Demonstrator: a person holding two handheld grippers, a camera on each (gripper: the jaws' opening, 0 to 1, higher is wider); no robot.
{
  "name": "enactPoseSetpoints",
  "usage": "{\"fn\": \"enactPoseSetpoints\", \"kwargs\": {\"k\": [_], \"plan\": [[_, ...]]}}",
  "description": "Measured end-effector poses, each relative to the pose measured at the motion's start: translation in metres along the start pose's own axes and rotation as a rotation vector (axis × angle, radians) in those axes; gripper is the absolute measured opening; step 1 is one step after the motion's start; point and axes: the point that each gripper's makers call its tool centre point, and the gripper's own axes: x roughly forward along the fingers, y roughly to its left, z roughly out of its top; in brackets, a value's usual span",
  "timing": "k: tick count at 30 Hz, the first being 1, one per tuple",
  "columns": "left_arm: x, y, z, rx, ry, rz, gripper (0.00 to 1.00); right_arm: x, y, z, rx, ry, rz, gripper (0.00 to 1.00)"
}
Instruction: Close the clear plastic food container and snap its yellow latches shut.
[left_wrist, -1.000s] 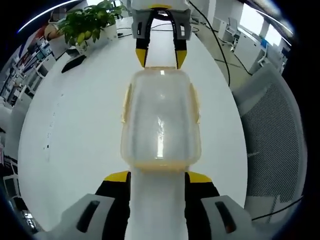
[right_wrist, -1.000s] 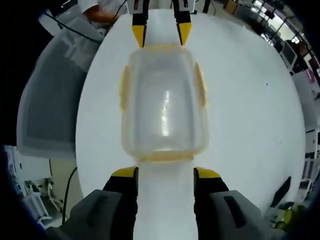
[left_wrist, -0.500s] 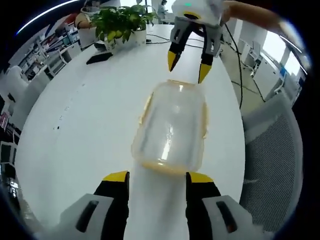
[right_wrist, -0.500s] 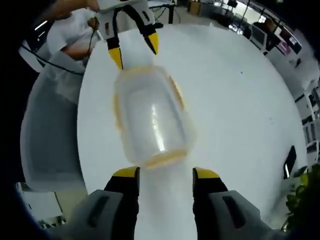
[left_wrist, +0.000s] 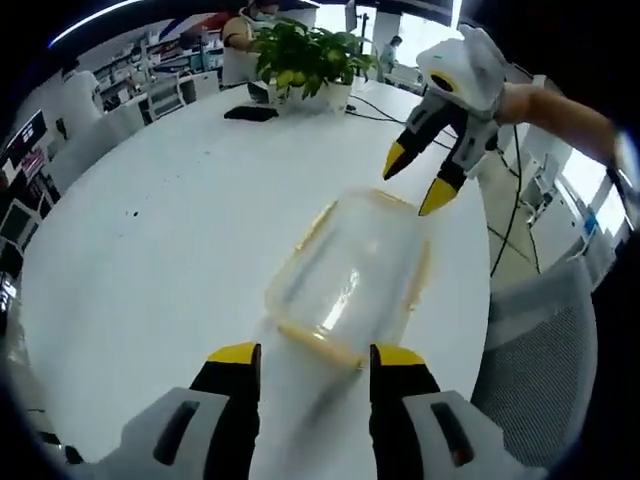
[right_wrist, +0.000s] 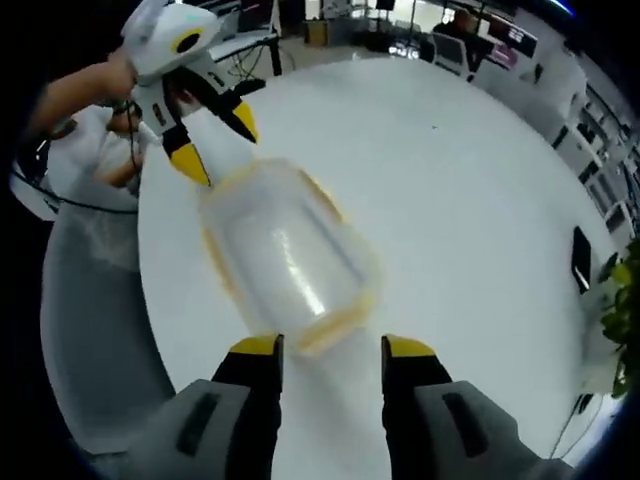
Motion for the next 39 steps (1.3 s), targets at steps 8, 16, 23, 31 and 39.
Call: {"fn": "enactPoseSetpoints", "kwargs": {"k": [8, 16, 23, 31, 39], "plan": [[0.007, -0.007, -0.005, -0.112, -0.033, -0.011, 0.37, 0.007, 0.007, 0.005, 0.177, -0.08, 0.022, 0.35], [0.014, -0.01, -0.006, -0.243, -0.068, -0.019, 0.36, 0.01, 0.008, 0.009, 0.26, -0.113, 0.006, 0.34], [0.019, -0.015, -0.002, -0.306, -0.09, -0.039, 0.35, 0.012, 0.01, 0.01, 0.331, -0.12, 0.014, 0.34], [0.021, -0.017, -0.001, -0.329, -0.087, -0.032, 0.36, 0.013, 0.01, 0.01, 0.36, -0.108, -0.004, 0.35], [0.025, -0.02, 0.0, -0.373, -0.097, -0.022, 0.37, 0.015, 0.012, 0.011, 0.424, -0.108, -0.02, 0.33]]}}
